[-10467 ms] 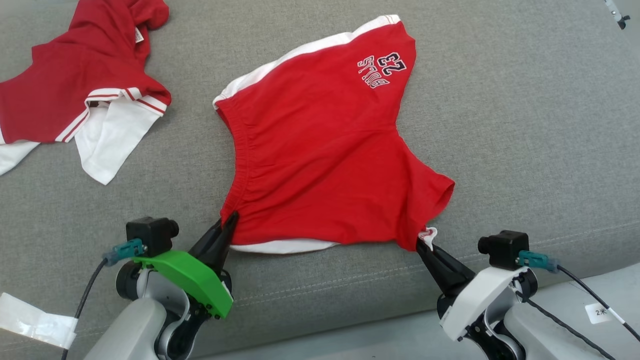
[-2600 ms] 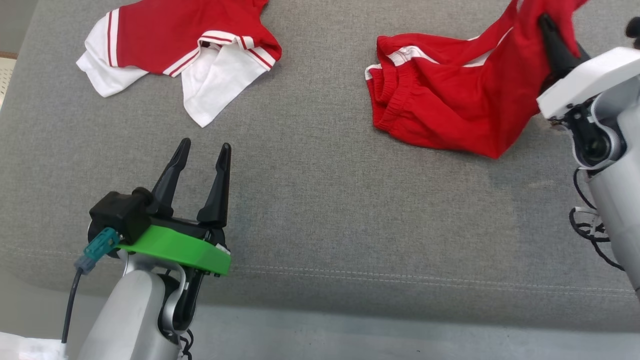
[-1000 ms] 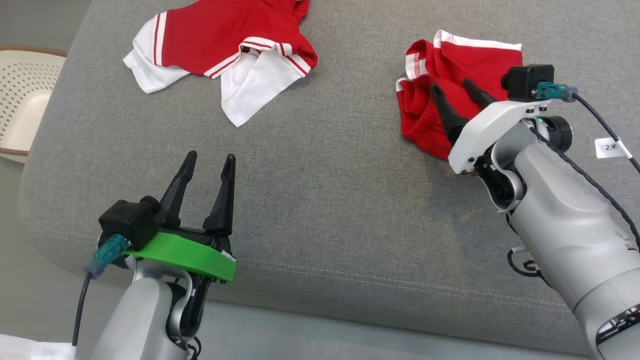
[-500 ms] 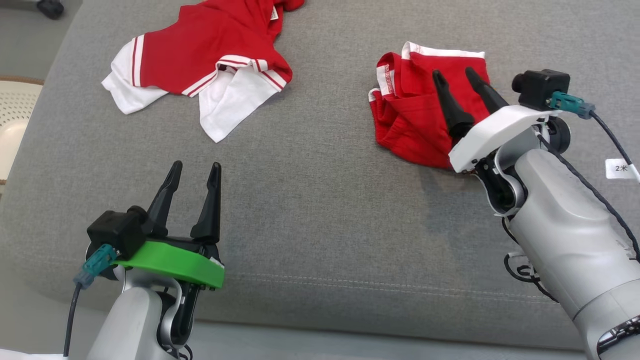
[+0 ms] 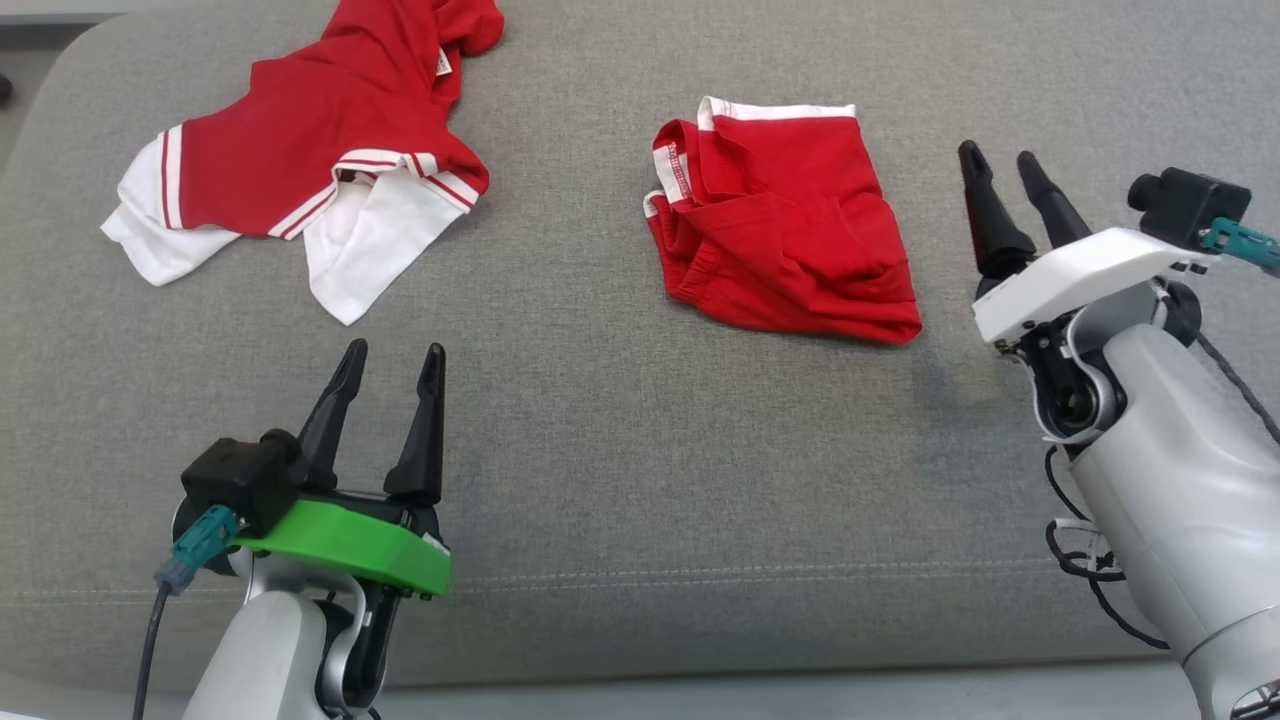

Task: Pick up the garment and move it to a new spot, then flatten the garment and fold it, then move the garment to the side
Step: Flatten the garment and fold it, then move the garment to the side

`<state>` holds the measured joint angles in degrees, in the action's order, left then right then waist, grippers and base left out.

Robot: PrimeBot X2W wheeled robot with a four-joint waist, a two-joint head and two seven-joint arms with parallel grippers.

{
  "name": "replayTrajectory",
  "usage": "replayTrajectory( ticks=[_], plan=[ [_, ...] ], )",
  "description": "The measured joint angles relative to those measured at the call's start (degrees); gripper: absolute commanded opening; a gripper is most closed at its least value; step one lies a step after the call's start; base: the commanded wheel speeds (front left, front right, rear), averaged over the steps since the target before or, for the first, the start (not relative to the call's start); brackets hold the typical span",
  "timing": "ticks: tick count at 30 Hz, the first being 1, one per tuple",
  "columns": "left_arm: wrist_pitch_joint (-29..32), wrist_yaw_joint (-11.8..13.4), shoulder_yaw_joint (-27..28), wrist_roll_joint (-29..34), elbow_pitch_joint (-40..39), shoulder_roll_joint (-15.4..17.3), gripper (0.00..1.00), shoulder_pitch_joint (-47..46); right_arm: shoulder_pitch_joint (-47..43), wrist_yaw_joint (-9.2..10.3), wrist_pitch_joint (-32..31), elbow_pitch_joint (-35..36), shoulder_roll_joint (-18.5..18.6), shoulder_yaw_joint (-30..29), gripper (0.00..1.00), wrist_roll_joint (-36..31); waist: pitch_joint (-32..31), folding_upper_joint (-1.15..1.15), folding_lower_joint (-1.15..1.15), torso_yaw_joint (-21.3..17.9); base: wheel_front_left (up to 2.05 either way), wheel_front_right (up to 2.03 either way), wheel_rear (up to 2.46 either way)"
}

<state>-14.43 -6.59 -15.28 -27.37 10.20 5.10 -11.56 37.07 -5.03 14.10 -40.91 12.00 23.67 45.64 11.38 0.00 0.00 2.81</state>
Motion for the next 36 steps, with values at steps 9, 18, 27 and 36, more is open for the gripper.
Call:
replayTrajectory(
  ticks=[9, 18, 27, 36],
  plan=[
    [0.0, 0.0, -1.8, 0.1, -0.4, 0.0, 1.00, -0.2, 1.4, -0.51, -1.7, -2.3, 0.8, -2.6, 1.00, 3.7, 2.8, 0.00, 0.00, -0.4, 0.00, 0.00, 0.00],
    [0.0, -0.5, -2.3, 0.1, -0.6, 0.0, 1.00, -1.5, 4.2, -0.51, -11.8, -8.6, 2.0, -3.6, 1.00, 7.9, 5.6, 0.00, 0.00, 2.1, 0.00, 0.00, 0.00],
    [0.0, -0.5, -2.5, 0.1, -0.3, -0.1, 1.00, -2.6, 6.4, -0.96, -18.7, -11.1, -0.3, -6.5, 1.00, 14.6, 7.8, 0.00, 0.00, 5.2, 0.00, 0.00, 0.00],
    [0.0, -0.5, -1.9, -0.1, -0.1, -0.1, 1.00, -2.6, 8.8, -0.94, -22.1, -14.0, 0.4, -6.4, 1.00, 14.8, 8.9, 0.00, 0.00, 6.5, 0.00, 0.00, 0.00]
  ],
)
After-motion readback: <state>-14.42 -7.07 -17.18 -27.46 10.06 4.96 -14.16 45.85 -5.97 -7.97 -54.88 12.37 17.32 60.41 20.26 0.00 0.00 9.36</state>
